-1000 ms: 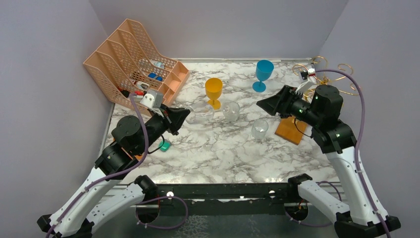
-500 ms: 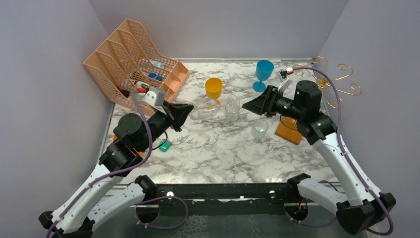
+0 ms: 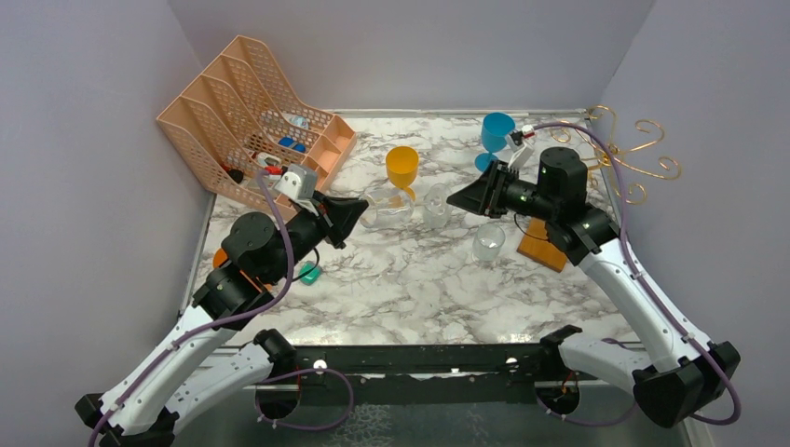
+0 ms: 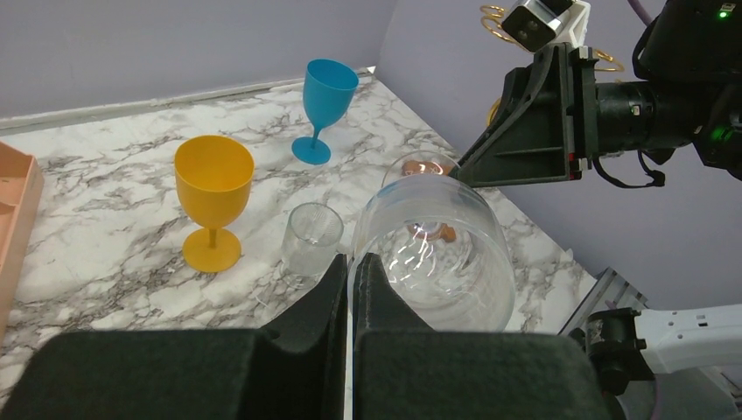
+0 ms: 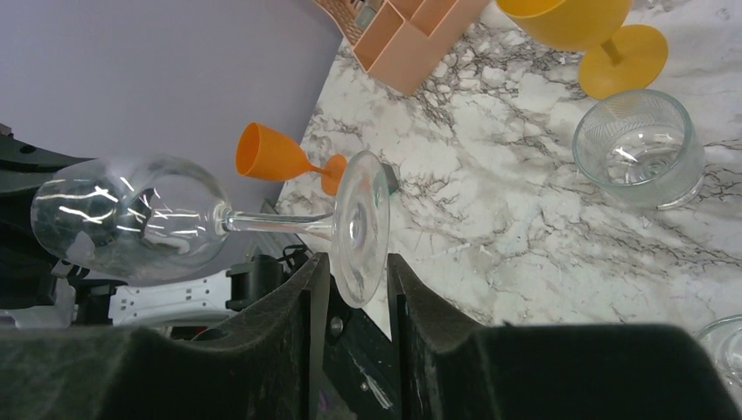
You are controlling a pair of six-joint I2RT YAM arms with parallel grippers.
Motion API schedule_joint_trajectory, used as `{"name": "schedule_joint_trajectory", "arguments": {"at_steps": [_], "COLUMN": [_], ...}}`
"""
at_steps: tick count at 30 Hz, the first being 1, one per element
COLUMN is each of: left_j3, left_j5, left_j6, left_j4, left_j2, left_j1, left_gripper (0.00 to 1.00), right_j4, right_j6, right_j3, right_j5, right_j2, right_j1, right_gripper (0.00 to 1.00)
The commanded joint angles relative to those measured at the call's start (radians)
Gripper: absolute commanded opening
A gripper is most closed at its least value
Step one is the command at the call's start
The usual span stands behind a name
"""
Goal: Place the wine glass upside down on the wine glass rack
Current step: Turn the wine glass upside down at the wine rack.
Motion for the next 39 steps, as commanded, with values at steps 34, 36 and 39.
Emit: {"name": "schedule_joint_trajectory", "arguments": {"at_steps": [34,36,39], "left_j3": [-0.016,-0.011,-0.004], "left_j5": [-0.012,-0.02,-0.021], "left_j6": [-0.036,-0.035,-0.033], "left_j4": [-0.006,-0.04,-0.071], "left_j2": [-0.053,-0.058,-0.07], "left_j1": [0.0,0.0,-0.001], "left_gripper": [0.65,0.73,0.82], "right_j4": [-0.038,-0.025,-0.006], "right_j6": [-0.269,-0.308,-0.377], "right_j3": [0.138,0.151,0.175], "right_j5": [0.327,0.386,0.448], "right_j2": [-0.021,-0.028,-0.032], "right_j1": [0.025,0.025,0.025], "right_gripper": [0.01,0.01,0.01]}}
